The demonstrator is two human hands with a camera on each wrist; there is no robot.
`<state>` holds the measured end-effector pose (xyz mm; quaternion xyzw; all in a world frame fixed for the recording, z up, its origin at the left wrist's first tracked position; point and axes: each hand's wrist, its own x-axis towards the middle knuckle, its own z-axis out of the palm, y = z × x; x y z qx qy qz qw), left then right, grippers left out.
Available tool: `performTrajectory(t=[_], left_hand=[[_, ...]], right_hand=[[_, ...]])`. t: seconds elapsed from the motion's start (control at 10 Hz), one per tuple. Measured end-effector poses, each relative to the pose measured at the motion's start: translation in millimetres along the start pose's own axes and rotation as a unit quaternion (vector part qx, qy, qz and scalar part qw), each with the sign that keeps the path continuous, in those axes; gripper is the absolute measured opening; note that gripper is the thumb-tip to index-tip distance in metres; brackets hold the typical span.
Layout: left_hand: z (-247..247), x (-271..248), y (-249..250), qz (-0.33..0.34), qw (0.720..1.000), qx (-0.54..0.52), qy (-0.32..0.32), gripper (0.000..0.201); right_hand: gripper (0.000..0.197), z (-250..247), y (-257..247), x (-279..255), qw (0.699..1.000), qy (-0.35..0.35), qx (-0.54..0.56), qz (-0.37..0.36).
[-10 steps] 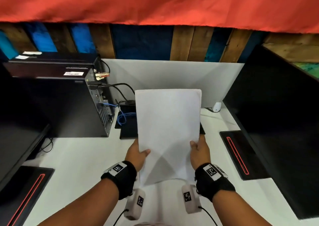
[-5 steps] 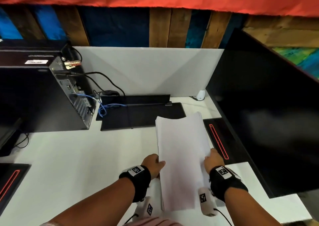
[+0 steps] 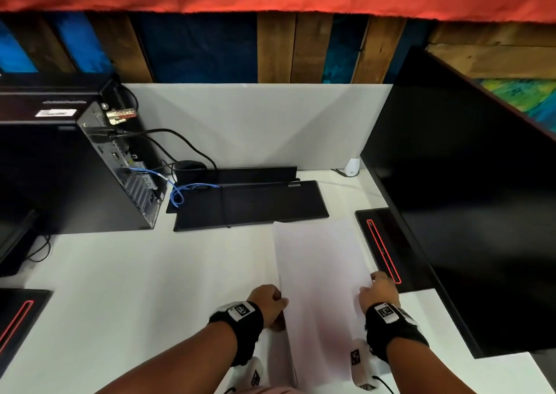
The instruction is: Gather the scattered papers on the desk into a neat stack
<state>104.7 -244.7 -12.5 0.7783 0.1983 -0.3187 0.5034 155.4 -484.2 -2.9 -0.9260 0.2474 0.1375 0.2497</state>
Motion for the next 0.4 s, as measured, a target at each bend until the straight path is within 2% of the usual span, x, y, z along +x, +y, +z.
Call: performTrajectory(t=[0.2,0.3,0.4], left_hand=[[-17.5,-11.5,1.9,0.009,0.998,-0.06,-0.004,0.02],[-42.7,-17.2,-1.0,0.013,0.998,-0.062,0.007,0.027],[-72.5,-29.4,-16.5,0.021,0.997,-0.065,0.023,0.027]], right_hand=[[0.048,-0.1,0.7,0.4,0.999,-0.001,-0.031,0.027],[0.058,-2.3,-0.2,-0.6,0.998,-0.012,-0.048,0.041],[0.062,-8.4,-13.5,0.0,0.999,0.024,-0.024,0.037]])
